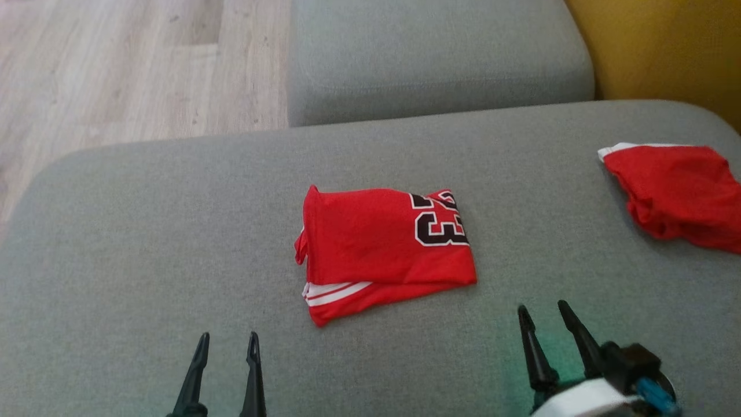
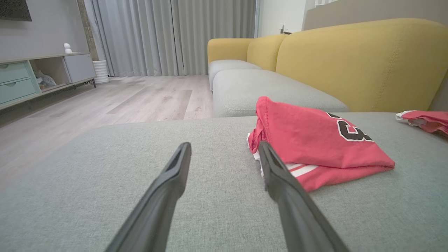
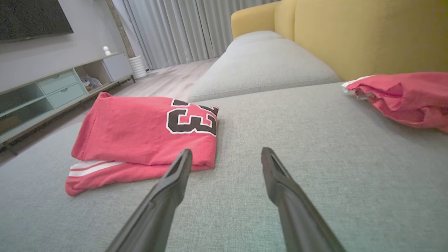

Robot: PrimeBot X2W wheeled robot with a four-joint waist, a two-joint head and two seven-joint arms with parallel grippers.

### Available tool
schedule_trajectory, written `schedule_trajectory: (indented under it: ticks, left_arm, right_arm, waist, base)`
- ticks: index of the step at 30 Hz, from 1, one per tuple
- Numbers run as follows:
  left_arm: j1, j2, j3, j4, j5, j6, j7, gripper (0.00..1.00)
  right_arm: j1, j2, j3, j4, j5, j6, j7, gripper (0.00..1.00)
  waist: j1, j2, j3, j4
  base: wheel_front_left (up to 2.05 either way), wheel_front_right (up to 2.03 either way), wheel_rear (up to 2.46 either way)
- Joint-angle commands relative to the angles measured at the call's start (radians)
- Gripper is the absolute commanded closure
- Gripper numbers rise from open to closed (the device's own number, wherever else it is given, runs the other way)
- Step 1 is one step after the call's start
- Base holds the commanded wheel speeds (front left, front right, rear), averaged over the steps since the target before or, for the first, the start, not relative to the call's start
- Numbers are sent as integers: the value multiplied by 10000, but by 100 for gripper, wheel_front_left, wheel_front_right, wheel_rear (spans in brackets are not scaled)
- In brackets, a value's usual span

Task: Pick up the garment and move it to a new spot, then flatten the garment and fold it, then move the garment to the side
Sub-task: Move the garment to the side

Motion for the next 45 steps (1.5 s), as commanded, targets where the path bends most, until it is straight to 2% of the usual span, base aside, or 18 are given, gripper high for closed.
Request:
schedule_trajectory:
  ticks: [1, 9, 12, 17, 24, 25, 27, 30, 35, 40, 45]
  left_arm:
    - [-604, -62, 178, -295, 156, -26, -95, 0]
    - [-1201, -62, 23, -378, 470, -173, -95, 0]
    - [-1467, -62, -49, -377, 559, -240, -95, 0]
    - [-1799, -62, -270, -310, 564, -276, -95, 0]
    - [-1985, -62, -616, -105, 407, -201, -95, 0]
    - [-2007, -62, -662, -73, 379, -183, -95, 0]
    - [-2032, -62, -715, -47, 306, -109, -95, 0]
    - [-2004, -63, -740, -57, 200, 27, -95, 0]
    - [-1896, -63, -779, -118, -11, 178, -95, 0]
    - [-1948, -63, -924, -163, -239, 288, -95, 0]
    - [-2139, -63, -1037, -181, -349, 362, -95, 0]
  right_arm:
    - [-930, -40, 312, -64, 18, -7, -109, 0]
    - [-2877, -39, 301, 1230, 821, -7, -109, 0]
    - [-3929, -39, 434, 2480, 1072, -7, -49, 0]
    - [-5557, -39, 872, 4391, 1681, -7, 670, 0]
    - [-6866, -39, 911, 7054, 1814, -7, 1173, 0]
    - [-6934, -39, 1040, 7336, 1895, -7, 1288, 24]
    - [-7011, -39, 1370, 7704, 2098, -7, 1461, 100]
    - [-7146, -39, 1699, 8004, 2297, -7, 1398, 100]
    - [-7829, -173, 1510, 8765, 1640, -7, 703, 100]
    - [-8555, -719, 1212, 9081, 1205, -7, 471, 100]
    - [-9274, -1619, 852, 9187, 895, -7, 299, 100]
  waist:
    - [0, 0, 273, 4]
    - [0, 0, 1337, 221]
    - [0, 0, 1617, 358]
    - [0, 0, 1850, 662]
    - [0, 0, 1877, 1255]
    - [0, 0, 1851, 1348]
    - [0, 0, 1800, 1464]
    - [0, 0, 1724, 1451]
    - [0, 0, 1589, 1112]
    - [0, 0, 1609, 721]
    - [0, 0, 1746, 414]
  base:
    - [0, 0, 0]
    - [0, 0, 0]
    - [0, 0, 0]
    - [0, 0, 0]
    - [0, 0, 0]
    - [0, 0, 0]
    - [0, 0, 0]
    - [0, 0, 0]
    - [0, 0, 0]
    - [0, 0, 0]
    - [0, 0, 0]
